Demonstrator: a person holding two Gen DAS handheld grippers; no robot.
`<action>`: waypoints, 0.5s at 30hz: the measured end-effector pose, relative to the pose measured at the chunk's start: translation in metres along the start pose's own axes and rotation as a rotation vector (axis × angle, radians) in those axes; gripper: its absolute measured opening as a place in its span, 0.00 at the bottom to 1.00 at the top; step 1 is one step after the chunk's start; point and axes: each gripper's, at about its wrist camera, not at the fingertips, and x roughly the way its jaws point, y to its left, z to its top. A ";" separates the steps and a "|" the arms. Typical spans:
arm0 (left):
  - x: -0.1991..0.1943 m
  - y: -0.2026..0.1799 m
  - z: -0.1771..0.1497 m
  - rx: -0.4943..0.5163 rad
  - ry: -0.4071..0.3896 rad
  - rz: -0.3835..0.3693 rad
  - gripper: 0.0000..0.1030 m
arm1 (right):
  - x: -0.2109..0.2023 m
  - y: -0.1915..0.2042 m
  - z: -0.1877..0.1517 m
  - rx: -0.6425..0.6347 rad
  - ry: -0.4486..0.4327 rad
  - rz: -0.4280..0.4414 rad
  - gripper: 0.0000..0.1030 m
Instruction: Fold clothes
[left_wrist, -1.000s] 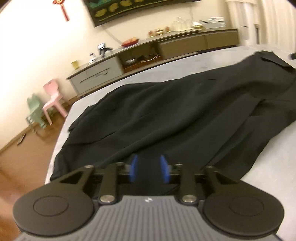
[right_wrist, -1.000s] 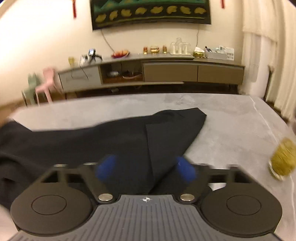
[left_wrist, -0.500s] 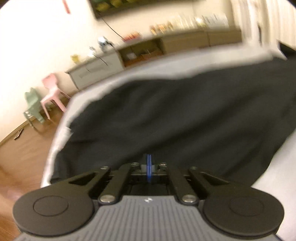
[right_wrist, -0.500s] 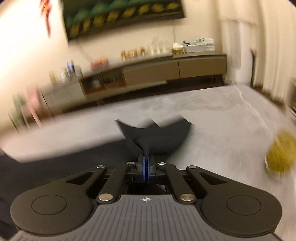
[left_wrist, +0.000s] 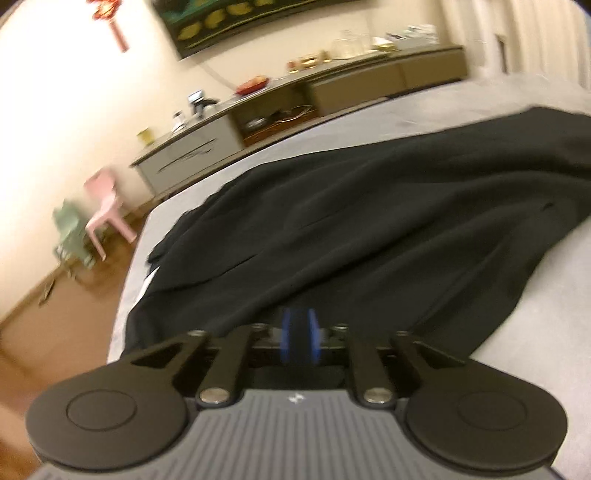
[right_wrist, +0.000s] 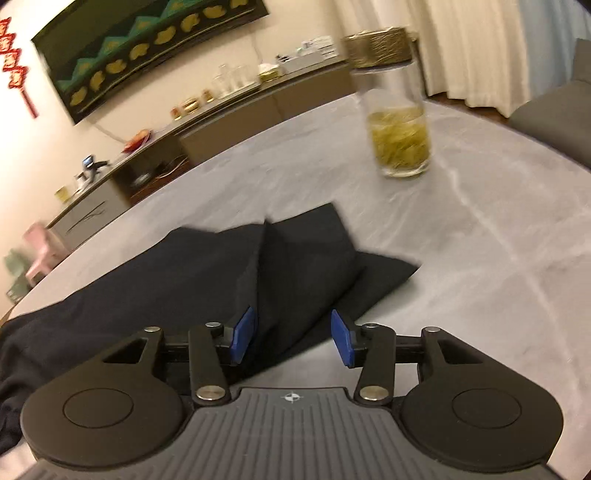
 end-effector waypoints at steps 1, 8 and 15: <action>0.007 -0.005 0.000 0.021 0.015 -0.004 0.23 | 0.004 -0.001 0.004 0.002 0.004 -0.003 0.48; 0.032 0.023 -0.019 -0.095 0.105 0.008 0.20 | 0.042 -0.006 0.030 0.026 0.066 -0.006 0.37; 0.036 0.111 -0.061 -0.350 0.279 0.279 0.13 | 0.076 0.005 0.059 -0.126 0.064 -0.097 0.10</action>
